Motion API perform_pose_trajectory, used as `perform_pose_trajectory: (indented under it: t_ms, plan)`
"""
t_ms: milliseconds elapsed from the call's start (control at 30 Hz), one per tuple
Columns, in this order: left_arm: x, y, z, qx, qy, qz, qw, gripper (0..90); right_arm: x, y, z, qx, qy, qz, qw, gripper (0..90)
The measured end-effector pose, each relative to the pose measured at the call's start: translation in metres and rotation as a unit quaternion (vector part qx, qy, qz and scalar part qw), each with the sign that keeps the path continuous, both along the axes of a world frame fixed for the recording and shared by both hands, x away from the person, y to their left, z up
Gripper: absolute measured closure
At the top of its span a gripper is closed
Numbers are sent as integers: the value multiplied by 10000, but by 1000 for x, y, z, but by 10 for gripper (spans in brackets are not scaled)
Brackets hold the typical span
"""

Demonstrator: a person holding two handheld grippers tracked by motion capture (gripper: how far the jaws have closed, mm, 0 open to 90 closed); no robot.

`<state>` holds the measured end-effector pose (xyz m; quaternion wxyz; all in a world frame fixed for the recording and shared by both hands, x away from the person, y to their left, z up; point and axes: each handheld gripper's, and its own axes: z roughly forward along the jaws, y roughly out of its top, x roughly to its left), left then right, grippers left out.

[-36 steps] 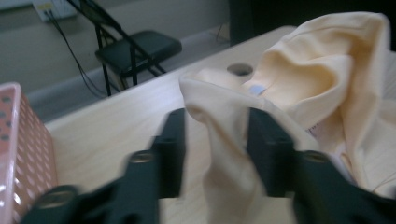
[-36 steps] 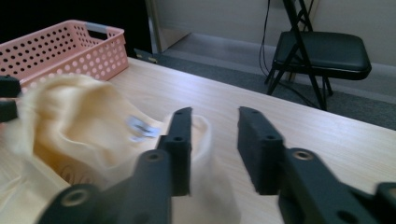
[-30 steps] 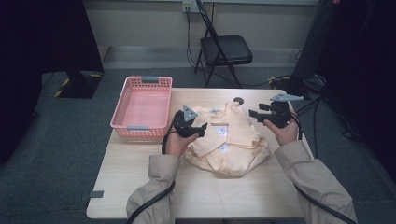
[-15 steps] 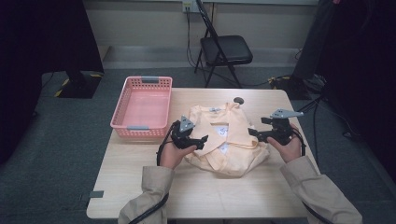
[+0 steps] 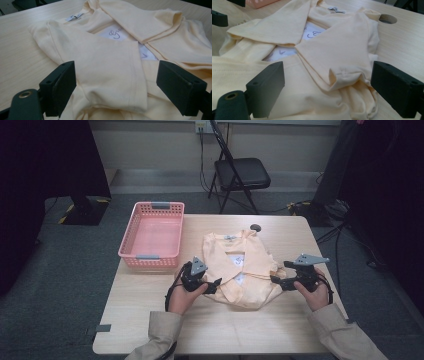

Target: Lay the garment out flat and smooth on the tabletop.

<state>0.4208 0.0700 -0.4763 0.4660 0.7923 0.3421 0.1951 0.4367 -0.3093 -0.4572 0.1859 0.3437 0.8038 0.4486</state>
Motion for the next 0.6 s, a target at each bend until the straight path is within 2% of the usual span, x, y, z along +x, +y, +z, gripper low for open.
perform_pose_trajectory:
  t_ms: [167,267,600]
  plan:
    - [-6,4,-10,-24,103,-43,9999,158,-7,-7,-10,-51,15,51,10000,110]
    - [-10,9,-16,-28,113,43,9999,158,-12,-12,-16,-60,69,43,9999,110]
    - [-19,20,-28,-40,226,39,9997,158,-21,-24,-28,-152,175,-2,9997,110]
